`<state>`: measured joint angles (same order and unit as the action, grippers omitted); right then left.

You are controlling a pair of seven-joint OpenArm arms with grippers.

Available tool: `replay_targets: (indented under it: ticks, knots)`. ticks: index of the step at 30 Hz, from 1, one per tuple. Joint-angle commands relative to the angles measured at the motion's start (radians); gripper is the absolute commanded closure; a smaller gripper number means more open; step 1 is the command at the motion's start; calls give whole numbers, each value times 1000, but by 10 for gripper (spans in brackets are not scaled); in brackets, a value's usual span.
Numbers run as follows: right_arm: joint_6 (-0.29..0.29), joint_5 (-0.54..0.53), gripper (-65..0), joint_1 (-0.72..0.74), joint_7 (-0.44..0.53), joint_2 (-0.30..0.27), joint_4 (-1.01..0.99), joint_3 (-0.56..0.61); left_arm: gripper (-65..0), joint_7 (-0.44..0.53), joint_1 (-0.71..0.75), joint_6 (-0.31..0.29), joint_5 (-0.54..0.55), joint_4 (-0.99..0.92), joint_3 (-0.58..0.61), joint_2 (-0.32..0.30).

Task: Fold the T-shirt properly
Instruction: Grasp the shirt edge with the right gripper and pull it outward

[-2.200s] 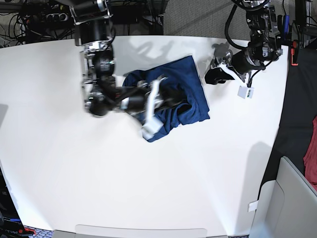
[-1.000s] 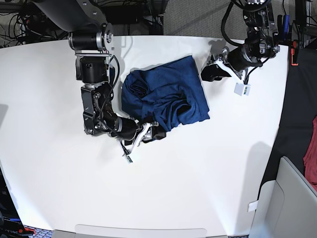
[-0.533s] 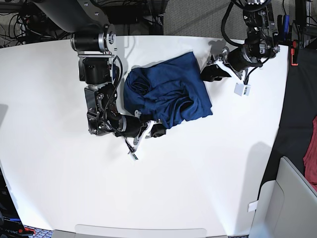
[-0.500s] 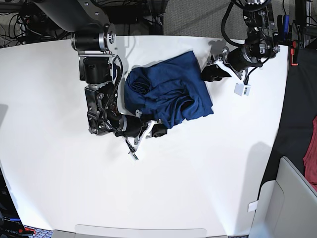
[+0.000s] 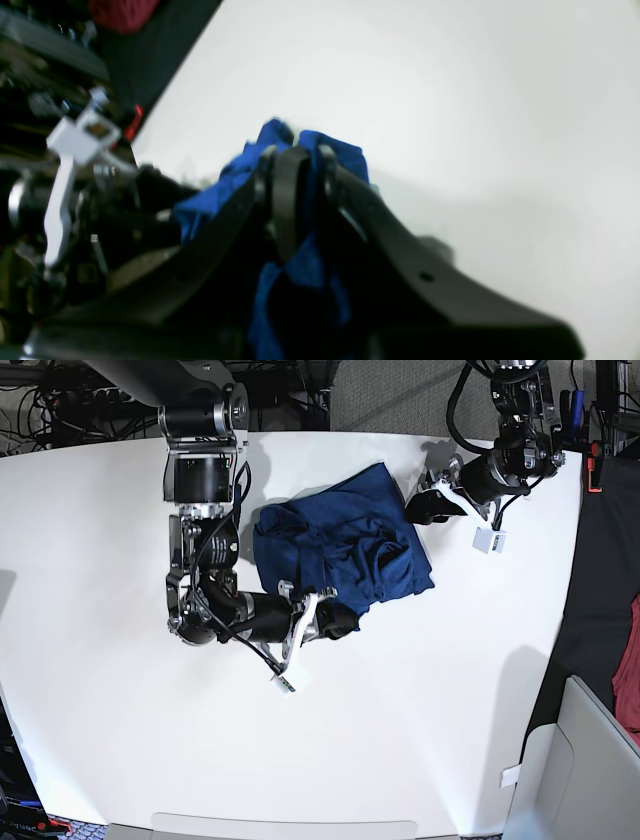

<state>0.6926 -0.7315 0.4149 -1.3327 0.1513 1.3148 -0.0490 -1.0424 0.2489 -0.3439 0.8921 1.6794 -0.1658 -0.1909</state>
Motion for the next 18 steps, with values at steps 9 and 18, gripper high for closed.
replay_targets:
  ticks: [9,18]
  knots:
    - [6,-46,-13,-35,29,-11,73,61,-228,9,0,-5,12,18,-5,-5]
    - [6,-46,-14,-60,75,-66,148,62,-228,9,2,-5,12,23,-7,-5]
